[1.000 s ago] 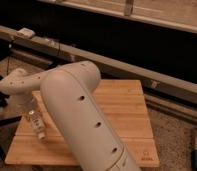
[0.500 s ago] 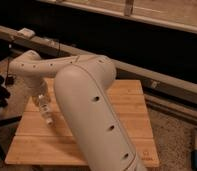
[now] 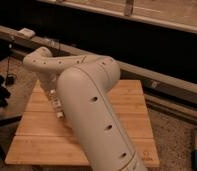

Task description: Place the bottle in the ceramic bowl

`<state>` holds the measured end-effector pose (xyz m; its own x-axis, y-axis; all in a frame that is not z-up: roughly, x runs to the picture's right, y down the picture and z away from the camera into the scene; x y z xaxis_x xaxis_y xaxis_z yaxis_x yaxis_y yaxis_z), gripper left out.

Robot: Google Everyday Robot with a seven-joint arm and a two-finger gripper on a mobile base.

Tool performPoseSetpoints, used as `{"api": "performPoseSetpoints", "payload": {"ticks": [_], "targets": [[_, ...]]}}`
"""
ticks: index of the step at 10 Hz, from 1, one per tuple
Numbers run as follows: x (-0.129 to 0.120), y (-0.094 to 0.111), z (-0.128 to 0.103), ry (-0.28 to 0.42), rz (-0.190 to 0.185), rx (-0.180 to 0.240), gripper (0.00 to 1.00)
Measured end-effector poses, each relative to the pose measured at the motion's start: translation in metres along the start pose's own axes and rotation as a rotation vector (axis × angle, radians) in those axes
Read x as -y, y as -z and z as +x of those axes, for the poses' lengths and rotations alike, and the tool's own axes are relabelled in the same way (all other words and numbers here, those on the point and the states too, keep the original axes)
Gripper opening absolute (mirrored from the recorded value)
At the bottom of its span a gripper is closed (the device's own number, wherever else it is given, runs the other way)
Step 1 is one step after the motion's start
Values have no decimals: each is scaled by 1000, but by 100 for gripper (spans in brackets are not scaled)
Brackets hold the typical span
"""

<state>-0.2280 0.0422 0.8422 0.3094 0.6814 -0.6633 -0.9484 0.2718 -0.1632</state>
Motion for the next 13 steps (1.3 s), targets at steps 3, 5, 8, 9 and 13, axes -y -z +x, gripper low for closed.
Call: {"api": "performPoseSetpoints", "payload": {"ticks": [3, 5, 8, 9, 13], "targets": [[38, -2, -14, -66, -3, -18, 0], [62, -6, -20, -110, -7, -30, 1], [70, -11, -17, -130, -11, -51, 26], [73, -12, -16, -139, -11, -54, 35], [76, -14, -10, -157, -20, -47, 76]]}}
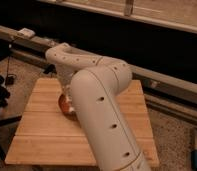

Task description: Place the bottle in the ceramic bowl

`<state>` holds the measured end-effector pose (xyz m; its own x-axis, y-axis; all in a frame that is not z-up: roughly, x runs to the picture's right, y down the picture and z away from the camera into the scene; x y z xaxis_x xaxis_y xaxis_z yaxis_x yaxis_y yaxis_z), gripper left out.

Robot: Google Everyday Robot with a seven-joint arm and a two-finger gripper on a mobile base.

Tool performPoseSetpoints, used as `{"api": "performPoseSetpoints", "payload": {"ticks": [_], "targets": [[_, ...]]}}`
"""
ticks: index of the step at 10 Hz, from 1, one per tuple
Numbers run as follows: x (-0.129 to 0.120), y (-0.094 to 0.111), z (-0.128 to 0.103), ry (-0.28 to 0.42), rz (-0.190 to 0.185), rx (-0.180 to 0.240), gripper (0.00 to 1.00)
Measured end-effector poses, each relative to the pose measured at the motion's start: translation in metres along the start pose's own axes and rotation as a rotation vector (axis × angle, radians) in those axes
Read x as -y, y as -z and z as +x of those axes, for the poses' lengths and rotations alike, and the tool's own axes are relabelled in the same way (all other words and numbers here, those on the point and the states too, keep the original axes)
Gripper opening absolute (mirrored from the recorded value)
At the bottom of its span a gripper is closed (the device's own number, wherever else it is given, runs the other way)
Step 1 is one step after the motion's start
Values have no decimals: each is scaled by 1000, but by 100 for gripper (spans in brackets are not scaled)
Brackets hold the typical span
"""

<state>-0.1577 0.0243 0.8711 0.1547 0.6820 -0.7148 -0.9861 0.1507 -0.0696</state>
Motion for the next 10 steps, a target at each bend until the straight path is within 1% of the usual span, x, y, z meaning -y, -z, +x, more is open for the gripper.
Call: {"api": "performPoseSetpoints", "payload": {"ticks": [1, 3, 4, 5, 10], "targets": [[0, 0, 0, -2, 1, 8, 80], [-1, 3, 2, -11, 2, 31, 80], [-3, 8, 3, -22, 10, 60, 80], [-6, 10, 2, -23, 10, 75, 80], [-5, 10, 2, -24, 12, 77, 80]]}}
